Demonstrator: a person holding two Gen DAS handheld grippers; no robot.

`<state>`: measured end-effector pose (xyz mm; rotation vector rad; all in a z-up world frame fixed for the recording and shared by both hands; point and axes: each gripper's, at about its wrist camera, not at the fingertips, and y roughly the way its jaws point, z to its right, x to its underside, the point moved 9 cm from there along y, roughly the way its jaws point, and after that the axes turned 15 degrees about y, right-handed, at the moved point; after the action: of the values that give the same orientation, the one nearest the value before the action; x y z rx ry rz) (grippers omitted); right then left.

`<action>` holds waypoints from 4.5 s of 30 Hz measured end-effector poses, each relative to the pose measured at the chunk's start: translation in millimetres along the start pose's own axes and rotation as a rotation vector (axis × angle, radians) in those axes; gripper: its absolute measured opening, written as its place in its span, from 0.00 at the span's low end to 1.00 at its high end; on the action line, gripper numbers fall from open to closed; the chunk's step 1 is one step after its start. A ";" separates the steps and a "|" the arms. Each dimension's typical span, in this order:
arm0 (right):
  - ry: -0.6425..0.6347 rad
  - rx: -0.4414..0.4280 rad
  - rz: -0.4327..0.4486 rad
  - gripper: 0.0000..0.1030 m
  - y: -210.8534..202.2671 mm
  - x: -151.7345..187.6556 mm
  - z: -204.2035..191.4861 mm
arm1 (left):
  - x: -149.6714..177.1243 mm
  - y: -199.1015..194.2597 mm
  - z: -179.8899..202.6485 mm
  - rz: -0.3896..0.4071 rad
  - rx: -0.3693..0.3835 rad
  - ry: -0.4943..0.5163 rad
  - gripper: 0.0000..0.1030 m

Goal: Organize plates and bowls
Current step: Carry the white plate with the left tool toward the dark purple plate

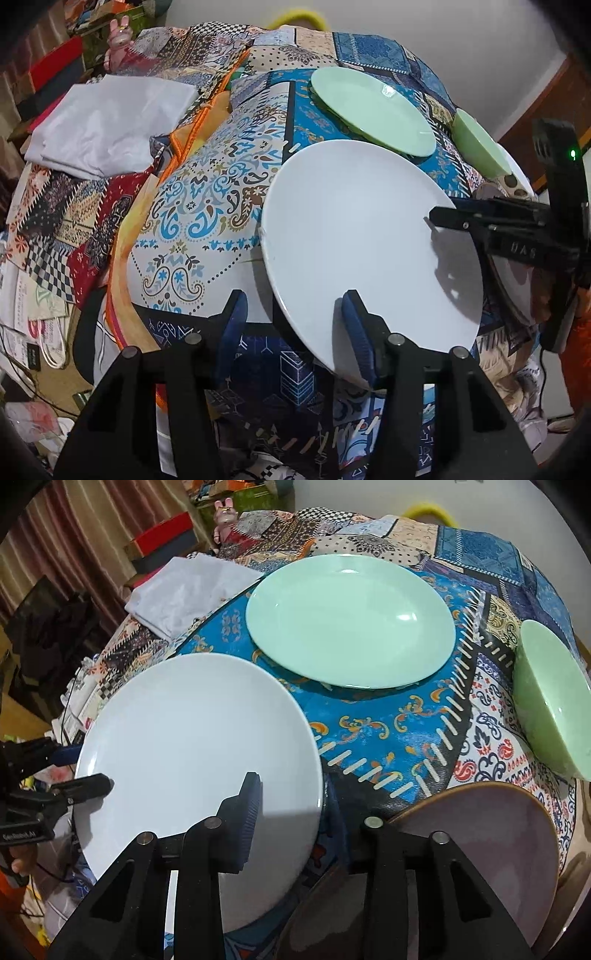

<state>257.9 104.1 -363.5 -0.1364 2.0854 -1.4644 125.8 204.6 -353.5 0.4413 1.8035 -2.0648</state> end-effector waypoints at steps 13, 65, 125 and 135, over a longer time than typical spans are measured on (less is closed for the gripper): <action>0.046 -0.068 -0.006 0.32 -1.9 7.1 -10.2 | 6.1 -6.1 -4.3 0.009 0.030 -0.029 0.37; 0.234 -0.037 0.275 0.28 -106.9 19.3 50.9 | -66.4 -45.8 85.7 0.143 0.027 0.107 0.33; 0.462 0.077 0.267 0.28 -115.1 81.0 164.3 | -95.6 57.7 190.4 -0.023 0.159 0.207 0.36; 0.441 0.125 0.295 0.29 -121.0 84.3 165.7 | -95.7 59.5 199.9 -0.022 0.111 0.260 0.36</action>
<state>244.0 -114.3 -327.4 0.5673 2.2163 -1.5321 238.9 5.7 -334.6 0.7551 1.8460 -2.2165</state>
